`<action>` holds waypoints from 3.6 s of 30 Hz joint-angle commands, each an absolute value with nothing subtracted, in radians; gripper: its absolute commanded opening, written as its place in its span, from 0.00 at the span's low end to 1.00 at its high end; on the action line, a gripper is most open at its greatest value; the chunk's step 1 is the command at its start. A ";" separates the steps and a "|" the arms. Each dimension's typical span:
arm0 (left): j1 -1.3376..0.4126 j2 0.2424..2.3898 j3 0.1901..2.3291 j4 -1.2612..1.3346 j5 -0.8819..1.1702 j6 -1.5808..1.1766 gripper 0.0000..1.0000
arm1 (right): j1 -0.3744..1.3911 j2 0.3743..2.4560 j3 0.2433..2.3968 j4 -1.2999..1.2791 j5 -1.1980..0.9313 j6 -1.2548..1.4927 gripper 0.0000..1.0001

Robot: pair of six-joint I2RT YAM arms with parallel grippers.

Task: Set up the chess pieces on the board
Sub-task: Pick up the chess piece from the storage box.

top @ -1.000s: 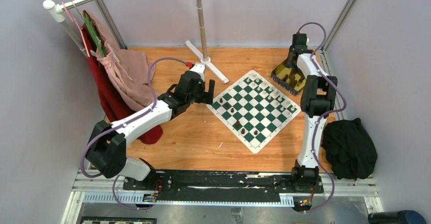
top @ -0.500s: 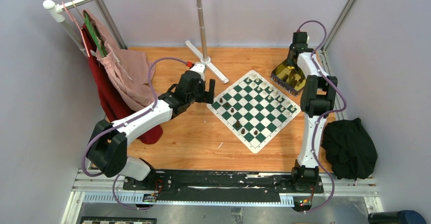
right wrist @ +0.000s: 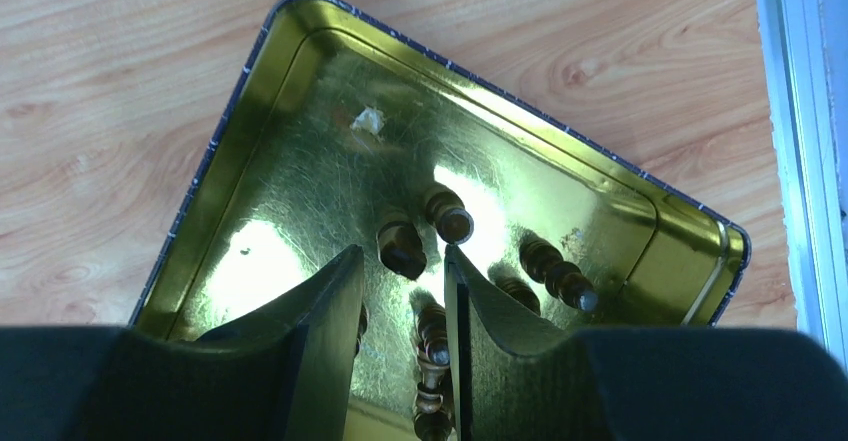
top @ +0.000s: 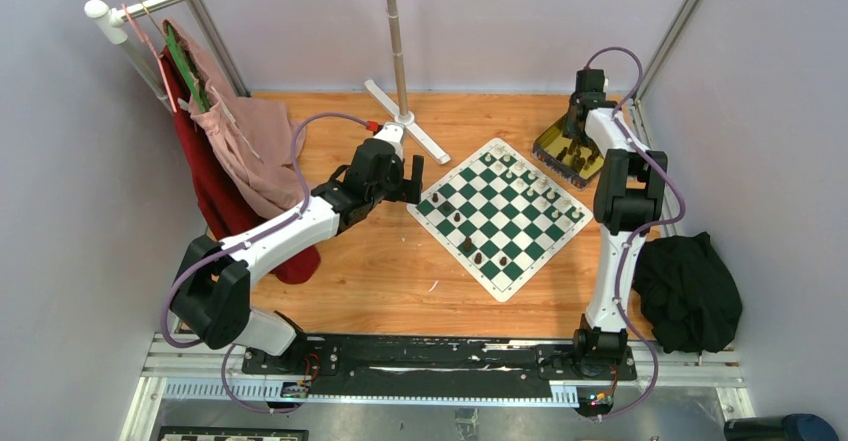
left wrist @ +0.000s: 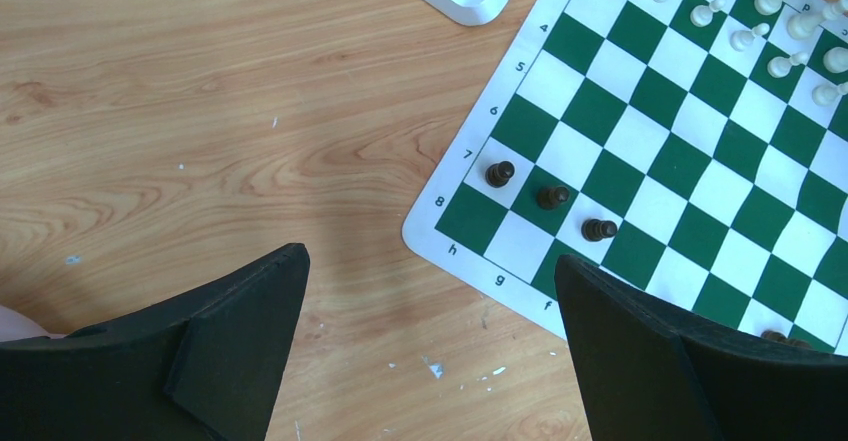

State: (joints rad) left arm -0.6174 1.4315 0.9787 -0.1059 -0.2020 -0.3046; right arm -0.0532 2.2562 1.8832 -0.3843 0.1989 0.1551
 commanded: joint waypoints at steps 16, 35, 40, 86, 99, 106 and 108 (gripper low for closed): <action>-0.612 1.412 0.969 -0.090 -0.190 -0.306 1.00 | -0.049 2.230 1.847 -0.382 0.196 0.152 0.39; -0.611 1.429 0.971 -0.087 -0.190 -0.302 1.00 | -0.051 2.299 1.933 -0.407 0.183 0.145 0.38; -0.611 1.431 0.971 -0.084 -0.190 -0.299 1.00 | -0.051 2.300 1.934 -0.410 0.178 0.150 0.37; -0.604 1.398 0.946 -0.083 -0.190 -0.296 1.00 | -0.044 2.253 1.926 -0.423 0.179 0.149 0.00; -0.604 1.342 0.932 -0.113 -0.202 -0.299 1.00 | -0.013 2.160 1.910 -0.442 0.201 0.142 0.00; -0.604 1.267 0.891 -0.138 -0.216 -0.315 1.00 | 0.027 2.044 1.829 -0.443 0.213 0.142 0.00; -0.604 1.233 0.876 -0.150 -0.219 -0.325 1.00 | 0.045 1.988 1.791 -0.440 0.217 0.141 0.00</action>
